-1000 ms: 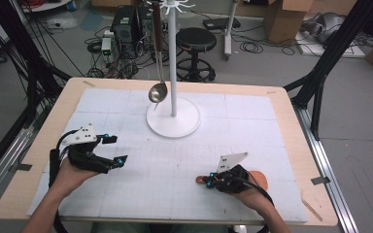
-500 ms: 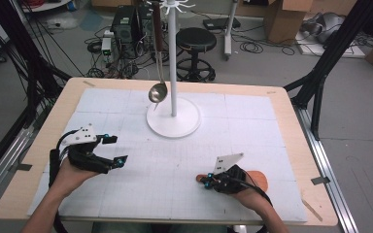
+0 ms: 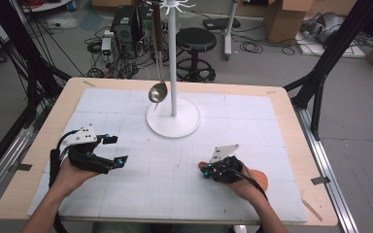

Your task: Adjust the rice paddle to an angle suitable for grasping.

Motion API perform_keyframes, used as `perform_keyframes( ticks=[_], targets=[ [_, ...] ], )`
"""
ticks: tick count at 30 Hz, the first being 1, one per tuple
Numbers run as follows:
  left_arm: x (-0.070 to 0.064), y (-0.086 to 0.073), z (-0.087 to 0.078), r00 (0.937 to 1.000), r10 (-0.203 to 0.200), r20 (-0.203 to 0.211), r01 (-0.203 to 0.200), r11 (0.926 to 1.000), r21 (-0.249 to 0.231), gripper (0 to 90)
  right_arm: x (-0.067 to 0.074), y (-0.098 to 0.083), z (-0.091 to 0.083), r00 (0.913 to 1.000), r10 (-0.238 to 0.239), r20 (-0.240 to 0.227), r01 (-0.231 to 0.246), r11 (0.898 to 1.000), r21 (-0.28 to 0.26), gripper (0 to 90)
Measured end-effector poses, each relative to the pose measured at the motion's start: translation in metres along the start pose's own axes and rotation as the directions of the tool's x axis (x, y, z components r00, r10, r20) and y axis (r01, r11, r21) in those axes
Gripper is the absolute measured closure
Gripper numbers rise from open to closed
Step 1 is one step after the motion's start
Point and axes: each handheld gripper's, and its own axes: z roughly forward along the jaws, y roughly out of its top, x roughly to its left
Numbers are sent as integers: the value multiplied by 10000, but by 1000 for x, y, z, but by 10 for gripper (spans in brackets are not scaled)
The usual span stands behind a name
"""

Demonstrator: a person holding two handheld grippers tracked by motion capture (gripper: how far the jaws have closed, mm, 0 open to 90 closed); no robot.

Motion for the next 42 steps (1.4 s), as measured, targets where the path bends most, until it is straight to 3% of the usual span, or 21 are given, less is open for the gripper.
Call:
perform_keyframes(
  ticks=[12, 18, 23, 28, 36, 42],
  targets=[
    [0, 0, 0, 10000, -15, 23, 15, 10000, -27, 168, -25, 3, 5, 9942, 753, 764, -746, 9971, -130, 869],
    [1, 0, 1, 10000, -61, 16, 61, 10000, -31, 168, -29, 3, -5, 9899, 1229, 711, -1190, 9913, -566, 839],
    [0, 0, 0, 10000, -25, 52, 26, 10000, -68, 168, -35, 4, -18, 9896, 1098, 928, -1051, 9930, -547, 738],
    [1, 0, 0, 10000, -51, 10, 51, 9999, -91, 168, -41, -4, -26, 9865, 1343, 937, -1311, 9906, -398, 641],
    [0, 0, 1, 10000, -21, 3, 21, 10000, -30, 168, -43, -19, -24, 9831, 1409, 1165, -1431, 9896, 106, 600],
    [-1, 0, 2, 10000, -26, 36, 26, 10000, -24, 168, -42, -20, -21, 9839, 1347, 1176, -1390, 9899, 289, 642]
  ],
)
